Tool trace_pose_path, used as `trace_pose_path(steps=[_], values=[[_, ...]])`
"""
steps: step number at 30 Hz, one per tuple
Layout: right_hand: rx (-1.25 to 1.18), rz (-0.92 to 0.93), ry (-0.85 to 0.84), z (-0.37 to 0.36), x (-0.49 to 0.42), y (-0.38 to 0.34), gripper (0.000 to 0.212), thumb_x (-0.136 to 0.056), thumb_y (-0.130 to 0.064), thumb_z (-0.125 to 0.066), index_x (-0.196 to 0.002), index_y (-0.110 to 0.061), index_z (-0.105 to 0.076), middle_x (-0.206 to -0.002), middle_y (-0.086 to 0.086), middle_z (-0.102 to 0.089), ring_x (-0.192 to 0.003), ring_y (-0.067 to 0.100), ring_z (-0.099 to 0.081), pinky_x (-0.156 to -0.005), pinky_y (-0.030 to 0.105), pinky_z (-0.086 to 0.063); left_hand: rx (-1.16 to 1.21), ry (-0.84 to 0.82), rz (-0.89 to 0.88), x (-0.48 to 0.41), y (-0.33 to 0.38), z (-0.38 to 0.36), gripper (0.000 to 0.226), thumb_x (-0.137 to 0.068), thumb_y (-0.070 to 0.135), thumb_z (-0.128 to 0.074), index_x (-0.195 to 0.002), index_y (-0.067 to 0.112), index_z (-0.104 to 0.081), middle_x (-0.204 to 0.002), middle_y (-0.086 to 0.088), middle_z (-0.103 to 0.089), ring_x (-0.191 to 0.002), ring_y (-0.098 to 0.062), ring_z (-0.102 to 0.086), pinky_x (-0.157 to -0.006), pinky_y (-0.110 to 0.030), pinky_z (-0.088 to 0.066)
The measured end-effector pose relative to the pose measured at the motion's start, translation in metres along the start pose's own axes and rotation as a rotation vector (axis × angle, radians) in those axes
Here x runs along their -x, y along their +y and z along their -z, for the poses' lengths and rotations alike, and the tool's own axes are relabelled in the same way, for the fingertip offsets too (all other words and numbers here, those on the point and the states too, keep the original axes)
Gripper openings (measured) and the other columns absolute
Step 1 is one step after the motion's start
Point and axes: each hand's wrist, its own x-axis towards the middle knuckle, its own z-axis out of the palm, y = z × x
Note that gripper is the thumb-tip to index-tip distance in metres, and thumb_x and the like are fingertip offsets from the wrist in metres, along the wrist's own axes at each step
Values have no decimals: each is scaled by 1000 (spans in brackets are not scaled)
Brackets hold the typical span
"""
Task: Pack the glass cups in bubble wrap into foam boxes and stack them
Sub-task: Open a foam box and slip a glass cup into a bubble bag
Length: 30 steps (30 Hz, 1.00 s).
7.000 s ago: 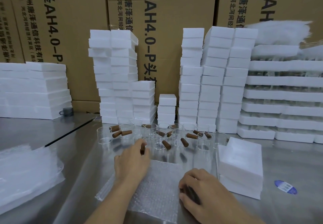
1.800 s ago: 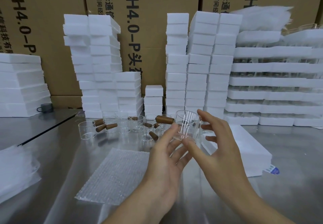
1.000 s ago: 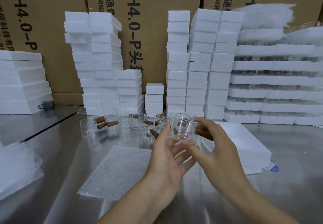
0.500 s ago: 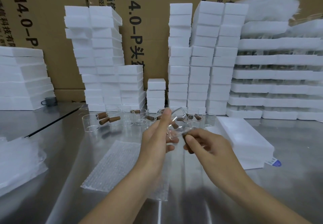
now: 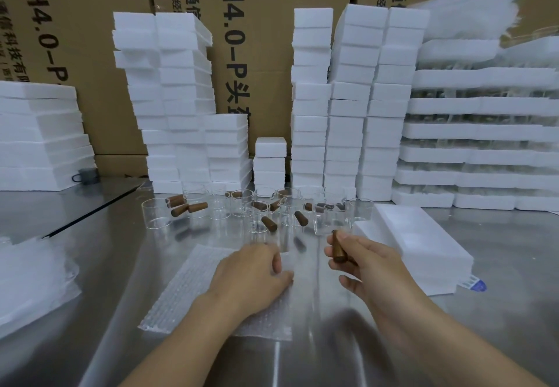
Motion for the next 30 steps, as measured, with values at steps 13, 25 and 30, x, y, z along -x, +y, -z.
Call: trace_pose_path(steps=[13,25,30], values=[[194,47,-96,-6,0,8,27,-102,-33,-64,-86,-17,-80,-85,-3,-79,-67,3,-68,-73,29,-46,471,357,31,-10,3,7,26,-101,42,-67,-76,36,-73,-81,22,-71,-70,-5,-62,-63,-29,-50],[369,145,-78,-2,-3,10,30,-100,-29,-67,-80,-12,-79,-78,0,-78,-61,-4,-60,-61,8,-42,552,554,-216,6,28,16,10,-101,37,-72,-94,40,-78,-100,21,-63,-92,-8,-63,-75,-13,-46],[399,129,-7,-1,-4,11,33,-101,-33,-65,-79,-14,-79,-79,-2,-78,-60,-5,-61,-70,22,-41,405,621,-381,14,39,17,9,-103,31,-69,-103,29,-78,-98,20,-61,-95,-8,-60,-76,-22,-50]])
